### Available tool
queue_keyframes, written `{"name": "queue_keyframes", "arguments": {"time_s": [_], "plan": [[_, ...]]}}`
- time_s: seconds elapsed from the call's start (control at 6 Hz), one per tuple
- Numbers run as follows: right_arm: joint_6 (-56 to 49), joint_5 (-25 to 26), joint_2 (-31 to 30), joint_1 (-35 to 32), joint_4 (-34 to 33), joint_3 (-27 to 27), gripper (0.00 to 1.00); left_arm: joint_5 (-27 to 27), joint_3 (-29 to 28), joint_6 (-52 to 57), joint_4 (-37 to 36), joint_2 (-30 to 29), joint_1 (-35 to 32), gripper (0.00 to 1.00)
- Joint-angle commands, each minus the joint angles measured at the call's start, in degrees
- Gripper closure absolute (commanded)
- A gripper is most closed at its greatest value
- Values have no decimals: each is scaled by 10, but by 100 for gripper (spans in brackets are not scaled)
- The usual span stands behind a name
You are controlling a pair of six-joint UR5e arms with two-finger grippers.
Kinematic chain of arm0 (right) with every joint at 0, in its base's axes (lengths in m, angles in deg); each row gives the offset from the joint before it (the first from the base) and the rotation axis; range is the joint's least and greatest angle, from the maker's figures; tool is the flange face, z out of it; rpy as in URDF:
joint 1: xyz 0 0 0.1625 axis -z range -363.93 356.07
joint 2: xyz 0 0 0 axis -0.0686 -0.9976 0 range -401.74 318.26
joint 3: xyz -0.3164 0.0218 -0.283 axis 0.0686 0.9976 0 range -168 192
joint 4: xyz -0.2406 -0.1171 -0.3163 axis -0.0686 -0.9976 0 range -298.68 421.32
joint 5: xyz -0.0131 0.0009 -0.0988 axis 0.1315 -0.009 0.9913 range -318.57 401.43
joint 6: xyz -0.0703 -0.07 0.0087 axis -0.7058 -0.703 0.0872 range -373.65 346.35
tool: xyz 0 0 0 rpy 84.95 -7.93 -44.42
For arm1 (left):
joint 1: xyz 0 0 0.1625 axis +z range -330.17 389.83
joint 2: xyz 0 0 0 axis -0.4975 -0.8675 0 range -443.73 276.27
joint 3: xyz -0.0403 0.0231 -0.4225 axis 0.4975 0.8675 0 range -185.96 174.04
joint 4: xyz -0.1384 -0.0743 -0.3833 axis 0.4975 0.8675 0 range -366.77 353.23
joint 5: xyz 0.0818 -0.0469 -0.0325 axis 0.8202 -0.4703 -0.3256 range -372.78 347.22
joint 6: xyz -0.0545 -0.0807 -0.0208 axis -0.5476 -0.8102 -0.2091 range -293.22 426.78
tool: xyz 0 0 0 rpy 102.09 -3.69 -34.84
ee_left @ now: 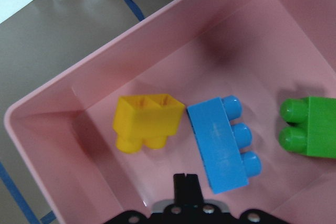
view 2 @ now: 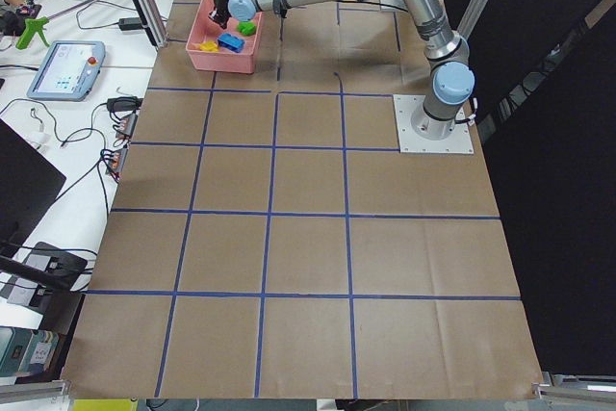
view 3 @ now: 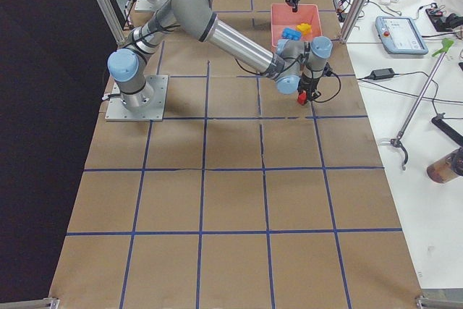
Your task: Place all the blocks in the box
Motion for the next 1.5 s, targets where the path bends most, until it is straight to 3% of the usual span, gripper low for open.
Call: {"name": "queue_keyframes", "arguments": {"time_s": [0.0, 0.5, 1.0, 1.17, 1.33], "plan": [[26, 0, -24, 0, 28, 37, 82, 32, 4, 1, 101, 52, 0, 0], [288, -9, -117, -38, 167, 38, 82, 40, 29, -35, 331, 194, 44, 0], [598, -3, -115, -200, 166, 36, 82, 39, 100, -114, 360, 325, 92, 0], [672, -9, -95, -242, 152, 34, 82, 40, 112, -161, 378, 344, 97, 0], [677, -9, -60, -251, 111, 31, 81, 41, 107, -161, 381, 350, 110, 0]]}}
